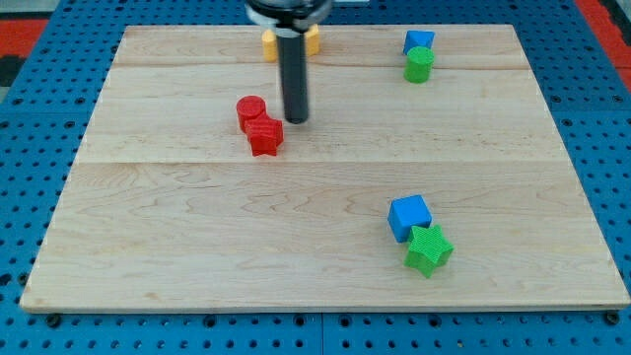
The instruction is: Separate blue triangle and the green circle
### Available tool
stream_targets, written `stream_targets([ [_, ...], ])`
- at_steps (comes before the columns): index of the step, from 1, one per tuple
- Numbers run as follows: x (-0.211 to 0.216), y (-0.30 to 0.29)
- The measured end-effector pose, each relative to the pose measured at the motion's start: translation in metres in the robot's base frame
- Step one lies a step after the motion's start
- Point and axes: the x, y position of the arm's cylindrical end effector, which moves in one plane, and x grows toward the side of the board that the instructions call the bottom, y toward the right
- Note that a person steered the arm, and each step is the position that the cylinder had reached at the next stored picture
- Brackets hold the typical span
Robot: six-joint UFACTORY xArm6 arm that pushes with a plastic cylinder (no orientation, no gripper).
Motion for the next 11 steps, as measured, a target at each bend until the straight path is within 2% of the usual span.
stream_targets([
  [1, 0.017, 0.010],
  [2, 0.014, 0.062],
  [3, -0.017, 0.147],
  [4, -0.066, 0.187],
  [5, -0.123, 0.206],
  [6, -0.157, 0.188],
  [7, -0.157, 0.143],
  [8, -0.118, 0.121],
  [10, -0.065, 0.141],
  [11, -0.061, 0.158],
])
